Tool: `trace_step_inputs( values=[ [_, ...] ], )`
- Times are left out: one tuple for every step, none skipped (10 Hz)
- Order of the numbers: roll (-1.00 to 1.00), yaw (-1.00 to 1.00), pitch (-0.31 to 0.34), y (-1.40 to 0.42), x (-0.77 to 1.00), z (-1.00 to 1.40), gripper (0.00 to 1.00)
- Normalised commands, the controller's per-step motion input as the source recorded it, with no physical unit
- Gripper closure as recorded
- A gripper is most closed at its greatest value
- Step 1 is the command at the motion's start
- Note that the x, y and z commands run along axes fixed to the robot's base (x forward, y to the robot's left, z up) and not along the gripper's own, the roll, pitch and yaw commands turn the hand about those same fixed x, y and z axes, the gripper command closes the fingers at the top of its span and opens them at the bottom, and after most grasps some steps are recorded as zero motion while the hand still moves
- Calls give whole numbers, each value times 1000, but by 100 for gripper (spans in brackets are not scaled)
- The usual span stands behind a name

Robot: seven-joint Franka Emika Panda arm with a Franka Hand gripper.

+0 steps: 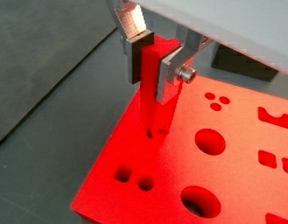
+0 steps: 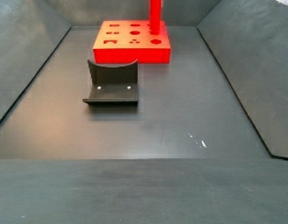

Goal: Insert the star object.

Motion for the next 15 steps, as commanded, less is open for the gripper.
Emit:
trace_step_inputs(
  values=[
    [0,-311,-37,46,0,0,100],
    [0,-160,-31,6,0,-26,100],
    [0,-163,-99,0,0,-137,100],
    [0,-177,-120,6,0,-194,100],
    [-4,-169,-124,11,-31,-191,100],
    [-27,-154,-127,3,-3,-203,100],
    [-4,-154,-120,0,0,-229,100],
    [-7,-137,-126,0,0,-220,100],
    [0,-100,-120,6,146,-223,100],
    [0,-97,-117,51,186,-211,100],
    [0,-97,-110,54,186,-209,100],
    [33,-126,-61,23,123,-180,100],
    [74,-151,0,0,0,-120,100],
    [26,-14,0,0,-20,-11,100],
    [0,-126,29,0,0,-120,100]
  ],
)
